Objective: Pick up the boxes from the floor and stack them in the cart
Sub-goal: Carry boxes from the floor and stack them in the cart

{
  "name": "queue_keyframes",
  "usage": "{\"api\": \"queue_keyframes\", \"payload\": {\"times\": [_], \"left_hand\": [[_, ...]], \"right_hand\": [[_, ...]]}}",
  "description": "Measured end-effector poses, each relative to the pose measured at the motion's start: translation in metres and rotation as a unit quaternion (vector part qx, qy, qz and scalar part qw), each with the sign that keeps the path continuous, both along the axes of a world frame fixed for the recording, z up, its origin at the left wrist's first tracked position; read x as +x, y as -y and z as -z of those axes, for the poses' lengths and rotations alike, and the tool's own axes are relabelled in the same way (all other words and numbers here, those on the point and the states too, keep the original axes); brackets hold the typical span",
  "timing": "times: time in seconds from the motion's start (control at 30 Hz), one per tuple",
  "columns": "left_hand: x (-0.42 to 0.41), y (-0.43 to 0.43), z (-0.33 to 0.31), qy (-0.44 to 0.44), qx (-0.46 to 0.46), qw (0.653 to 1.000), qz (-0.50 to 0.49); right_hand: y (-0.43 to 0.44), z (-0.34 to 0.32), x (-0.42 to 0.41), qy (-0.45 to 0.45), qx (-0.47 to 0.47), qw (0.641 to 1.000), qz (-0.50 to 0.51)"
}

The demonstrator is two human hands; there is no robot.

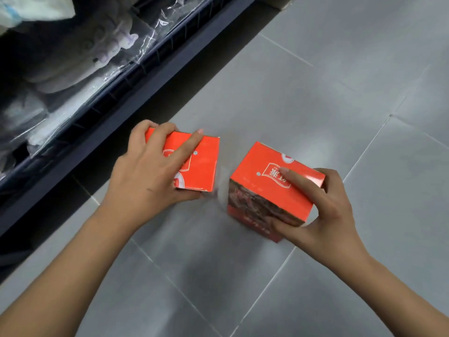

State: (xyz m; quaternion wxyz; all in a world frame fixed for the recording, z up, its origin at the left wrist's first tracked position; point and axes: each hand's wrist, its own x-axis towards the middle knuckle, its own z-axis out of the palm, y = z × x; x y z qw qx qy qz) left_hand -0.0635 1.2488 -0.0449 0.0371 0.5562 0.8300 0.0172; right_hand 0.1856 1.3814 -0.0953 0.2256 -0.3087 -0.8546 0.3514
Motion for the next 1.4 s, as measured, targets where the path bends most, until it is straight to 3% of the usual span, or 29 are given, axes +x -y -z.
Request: {"api": "queue_keyframes", "payload": {"times": [0.3, 0.7, 1.13, 1.4], "left_hand": [[0.023, 0.049, -0.074, -0.004, -0.019, 0.999, -0.041], [0.036, 0.143, -0.319, 0.005, -0.048, 0.994, -0.098], [0.067, 0.289, -0.585, 0.002, -0.045, 0.963, -0.267], [0.131, 0.378, -0.686, 0.004, -0.043, 0.921, -0.386]], "right_hand": [[0.045, -0.084, 0.015, 0.084, -0.034, 0.996, -0.025], [0.087, -0.352, -0.011, 0.144, -0.019, 0.979, -0.142], [0.172, -0.608, -0.071, 0.086, -0.044, 0.947, -0.306], [0.232, -0.703, -0.082, 0.036, -0.025, 0.877, -0.478]]}}
